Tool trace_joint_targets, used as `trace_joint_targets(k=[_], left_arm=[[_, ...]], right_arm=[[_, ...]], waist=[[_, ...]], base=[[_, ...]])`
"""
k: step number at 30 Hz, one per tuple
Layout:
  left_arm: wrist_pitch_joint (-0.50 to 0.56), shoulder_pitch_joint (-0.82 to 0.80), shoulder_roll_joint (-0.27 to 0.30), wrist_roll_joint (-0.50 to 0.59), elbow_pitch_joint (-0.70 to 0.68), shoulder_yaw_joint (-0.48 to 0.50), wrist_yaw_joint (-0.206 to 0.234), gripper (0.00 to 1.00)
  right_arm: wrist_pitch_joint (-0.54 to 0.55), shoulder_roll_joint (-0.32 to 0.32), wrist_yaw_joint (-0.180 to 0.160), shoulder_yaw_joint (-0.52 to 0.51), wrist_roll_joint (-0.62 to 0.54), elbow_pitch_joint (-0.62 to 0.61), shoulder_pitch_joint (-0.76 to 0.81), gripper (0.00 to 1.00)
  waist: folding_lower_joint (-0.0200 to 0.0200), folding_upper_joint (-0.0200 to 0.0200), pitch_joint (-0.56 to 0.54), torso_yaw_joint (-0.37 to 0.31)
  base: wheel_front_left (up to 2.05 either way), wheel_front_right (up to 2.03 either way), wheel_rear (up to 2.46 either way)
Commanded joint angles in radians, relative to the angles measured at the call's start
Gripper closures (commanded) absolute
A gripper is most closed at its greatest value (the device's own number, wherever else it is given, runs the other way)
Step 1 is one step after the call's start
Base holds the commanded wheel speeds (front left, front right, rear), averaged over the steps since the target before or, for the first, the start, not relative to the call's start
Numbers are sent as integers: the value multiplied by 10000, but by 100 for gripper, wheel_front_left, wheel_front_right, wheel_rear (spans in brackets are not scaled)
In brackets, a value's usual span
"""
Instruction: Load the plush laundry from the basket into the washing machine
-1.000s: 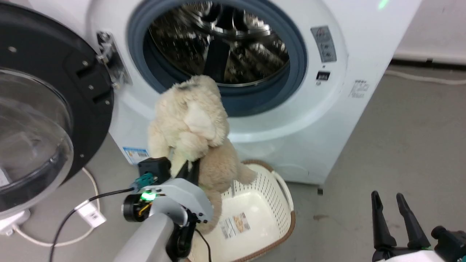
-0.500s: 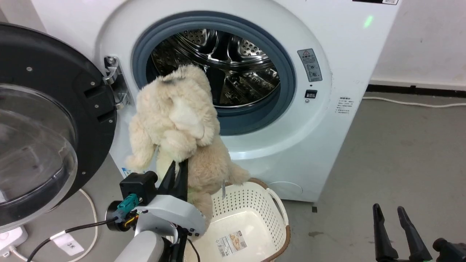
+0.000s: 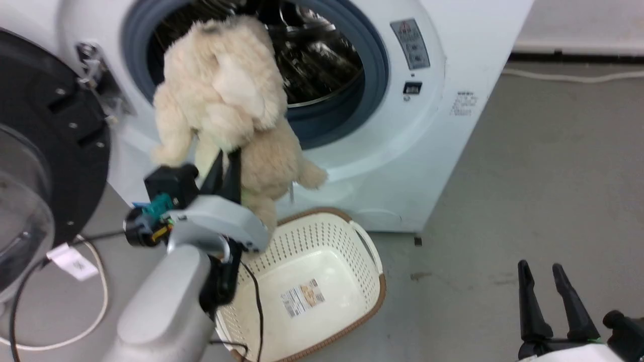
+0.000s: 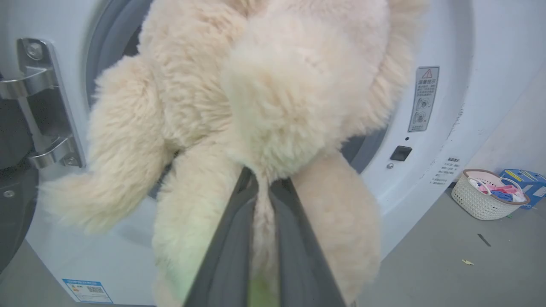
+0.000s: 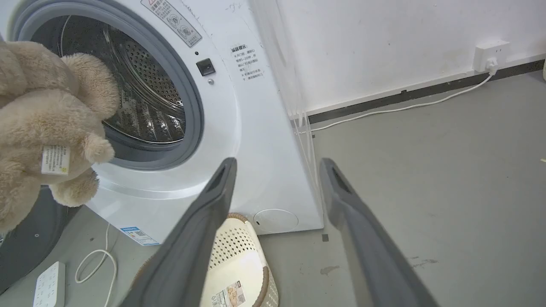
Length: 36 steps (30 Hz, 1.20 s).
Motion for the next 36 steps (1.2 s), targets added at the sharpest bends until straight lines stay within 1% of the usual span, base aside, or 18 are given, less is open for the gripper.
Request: trace_joint_targets(k=[1,8,16,23,30,36], left_arm=[[-57,-287,91,29,89,53,-87,100],[-66,-1694,278,126,933,212,-376,100],[-147,-3253,196,26,1884,540,-514,100],[-230,-4536,233,4,2577,806,-614,100],[-316,-5690,318,69,3040,1047,-677,100],[-347,-6413,438,149,3255,1162,-725,100]], right_arm=[[-48,-18,8,-23,-20,-61,-178,0],[-96,-18,8,-97,-38,-170,-624,0],[-135,-18,8,-51,-104,-294,-1114,0],[-161,-18,8,38,-129,-460,-1475,0],[-185,-18,8,75,-124,-634,-1651,0],[-199,-18,8,143,-89,-728,-1726,0]], waist=[[-2,0,342,-192],[-2,0,1266,-350],[-2,0,2289,-464],[-2,0,3160,-675],[-2,0,4001,-916],[-2,0,4500,-1080]], base=[[0,0,0],[0,0,0],[0,0,0],[0,0,0],[0,0,0],[0,0,0]])
